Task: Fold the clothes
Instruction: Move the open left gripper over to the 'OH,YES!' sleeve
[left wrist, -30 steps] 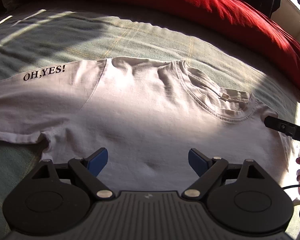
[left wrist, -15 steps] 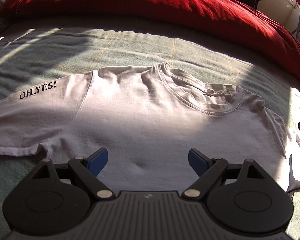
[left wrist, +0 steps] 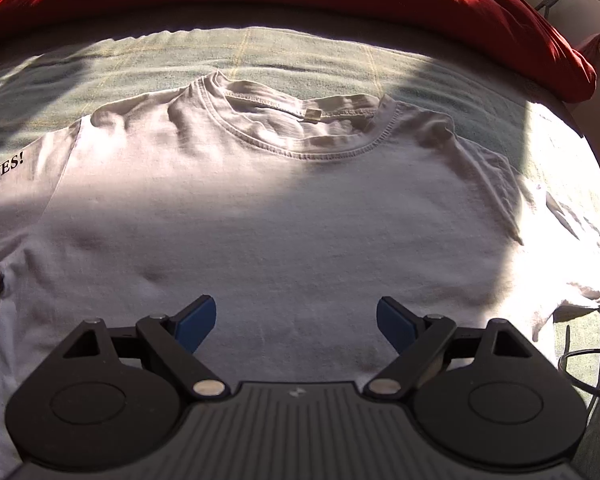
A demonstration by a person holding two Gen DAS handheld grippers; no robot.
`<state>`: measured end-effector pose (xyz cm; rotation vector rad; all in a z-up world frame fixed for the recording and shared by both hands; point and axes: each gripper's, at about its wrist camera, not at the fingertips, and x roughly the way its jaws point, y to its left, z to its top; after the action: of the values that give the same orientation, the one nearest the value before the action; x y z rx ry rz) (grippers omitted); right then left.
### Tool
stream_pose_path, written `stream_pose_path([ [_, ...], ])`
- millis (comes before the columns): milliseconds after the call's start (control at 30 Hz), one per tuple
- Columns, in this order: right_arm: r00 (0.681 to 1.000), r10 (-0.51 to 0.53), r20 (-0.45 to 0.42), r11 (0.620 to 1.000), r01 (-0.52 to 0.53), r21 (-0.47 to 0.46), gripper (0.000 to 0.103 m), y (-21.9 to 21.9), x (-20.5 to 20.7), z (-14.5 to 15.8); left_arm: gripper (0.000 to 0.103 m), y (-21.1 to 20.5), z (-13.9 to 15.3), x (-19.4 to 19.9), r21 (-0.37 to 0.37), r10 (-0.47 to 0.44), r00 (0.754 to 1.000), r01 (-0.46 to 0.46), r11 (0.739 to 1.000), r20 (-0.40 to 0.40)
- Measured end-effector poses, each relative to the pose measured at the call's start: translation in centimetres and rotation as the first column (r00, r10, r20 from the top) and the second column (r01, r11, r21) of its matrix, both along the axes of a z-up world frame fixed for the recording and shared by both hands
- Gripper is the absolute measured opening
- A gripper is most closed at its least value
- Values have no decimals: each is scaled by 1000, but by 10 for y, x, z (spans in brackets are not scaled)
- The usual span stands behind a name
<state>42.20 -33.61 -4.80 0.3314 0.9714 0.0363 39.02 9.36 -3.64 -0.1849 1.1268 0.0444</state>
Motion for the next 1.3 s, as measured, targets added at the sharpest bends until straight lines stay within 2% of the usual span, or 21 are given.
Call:
stream_pose_path([
  [67, 999, 48, 12, 999, -49, 15, 103, 13, -6, 12, 88, 2, 0, -3, 13, 0, 1000, 0, 1000, 1],
  [167, 981, 194, 27, 980, -195, 37, 103, 58, -14, 26, 88, 6, -1, -8, 32, 0, 1000, 0, 999, 2],
  [267, 936, 352, 32, 931, -353, 97, 103, 111, -29, 27, 88, 9, -1, -13, 51, -1, 1000, 0, 999, 3],
  [333, 895, 446, 11, 889, -445, 112, 103, 150, -40, 20, 88, 12, -1, -16, 63, -1, 1000, 0, 998, 4],
  [433, 840, 543, -27, 835, -535, 127, 103, 196, -58, 6, 88, 29, -6, -30, 13, 17, 1000, -17, 1000, 3],
  [533, 795, 603, -64, 798, -602, 31, 103, 225, -75, -6, 88, 46, -14, -50, -49, 37, 999, -37, 998, -5],
  [667, 769, 632, -92, 764, -639, -87, 103, 240, -85, -11, 88, 58, -16, -79, -58, 1, 1000, -1, 998, -9],
  [867, 731, 668, -141, 688, -678, -259, 103, 262, -98, -20, 88, 80, -12, -121, -109, 18, 998, -25, 994, -58],
  [933, 722, 674, -156, 662, -684, -307, 103, 268, -102, -22, 88, 88, -9, -124, -116, 22, 998, -29, 993, -59],
  [1133, 746, 645, -163, 681, -659, -321, 103, 269, -100, -22, 88, 116, -10, -98, -112, 47, 999, -46, 993, 0],
  [1300, 757, 622, -197, 687, -649, -327, 103, 277, -96, -21, 88, 128, -16, -104, -142, 27, 999, -33, 989, -44],
])
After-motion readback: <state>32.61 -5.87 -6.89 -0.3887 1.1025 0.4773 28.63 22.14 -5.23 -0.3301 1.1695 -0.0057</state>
